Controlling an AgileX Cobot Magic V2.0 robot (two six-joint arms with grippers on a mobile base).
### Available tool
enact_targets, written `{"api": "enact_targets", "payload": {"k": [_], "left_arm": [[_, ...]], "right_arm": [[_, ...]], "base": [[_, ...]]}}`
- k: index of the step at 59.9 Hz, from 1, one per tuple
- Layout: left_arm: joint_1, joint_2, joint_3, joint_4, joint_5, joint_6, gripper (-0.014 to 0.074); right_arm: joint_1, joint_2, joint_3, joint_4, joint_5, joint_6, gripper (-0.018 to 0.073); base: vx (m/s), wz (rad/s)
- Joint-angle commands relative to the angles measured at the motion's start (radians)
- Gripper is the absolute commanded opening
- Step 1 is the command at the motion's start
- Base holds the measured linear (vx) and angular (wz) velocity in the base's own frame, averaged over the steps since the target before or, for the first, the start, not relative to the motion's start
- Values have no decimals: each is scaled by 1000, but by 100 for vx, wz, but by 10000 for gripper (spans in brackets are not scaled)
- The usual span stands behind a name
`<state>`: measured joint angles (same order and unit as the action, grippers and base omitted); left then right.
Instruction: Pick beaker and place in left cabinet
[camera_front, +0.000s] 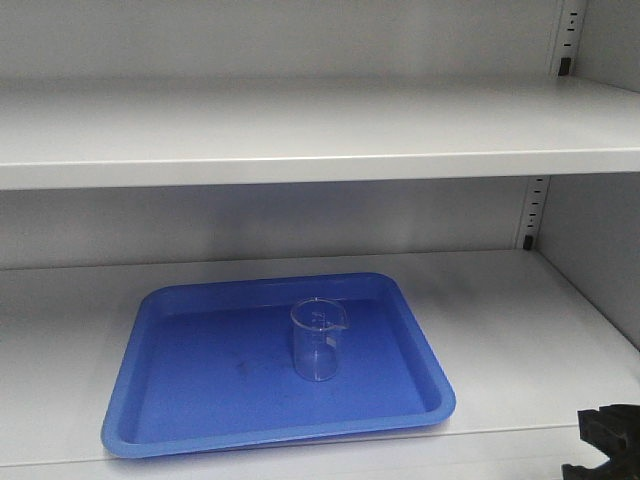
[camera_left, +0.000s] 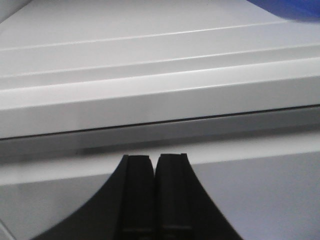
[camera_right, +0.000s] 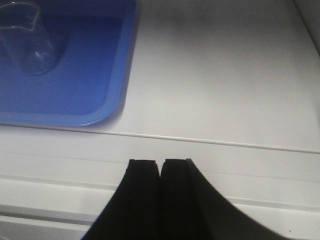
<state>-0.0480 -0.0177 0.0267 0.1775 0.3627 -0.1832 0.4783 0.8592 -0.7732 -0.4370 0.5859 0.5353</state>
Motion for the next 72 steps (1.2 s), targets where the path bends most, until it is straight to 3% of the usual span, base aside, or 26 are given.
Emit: {"api": "enact_targets", "payload": {"k": [1,11,21,37,61,72], "left_arm": [[-5,-10,-15,3,-75,-4,4],[-5,-10,-15,3,-75,-4,4],[-5,-10,-15,3,-75,-4,4],[-5,-10,-15,3,-75,-4,4],[-5,-10,-15,3,-75,-4,4],[-5,-10,-15,3,-75,-4,4]], "right_arm": [[-2,-20,-29,57,-78,-81,-5],[-15,-97,28,102,-157,-146,-5],[-105,-253,195,140,-292,-145,-5],[-192,-528,435,152,-372,-149,-5],[-201,-813,632,268,-396,-248,-5],[-201,-883,709,269,-466,-268,-5]], "base": [[0,0],[0,0],[0,0],[0,0],[0,0],[0,0]]}}
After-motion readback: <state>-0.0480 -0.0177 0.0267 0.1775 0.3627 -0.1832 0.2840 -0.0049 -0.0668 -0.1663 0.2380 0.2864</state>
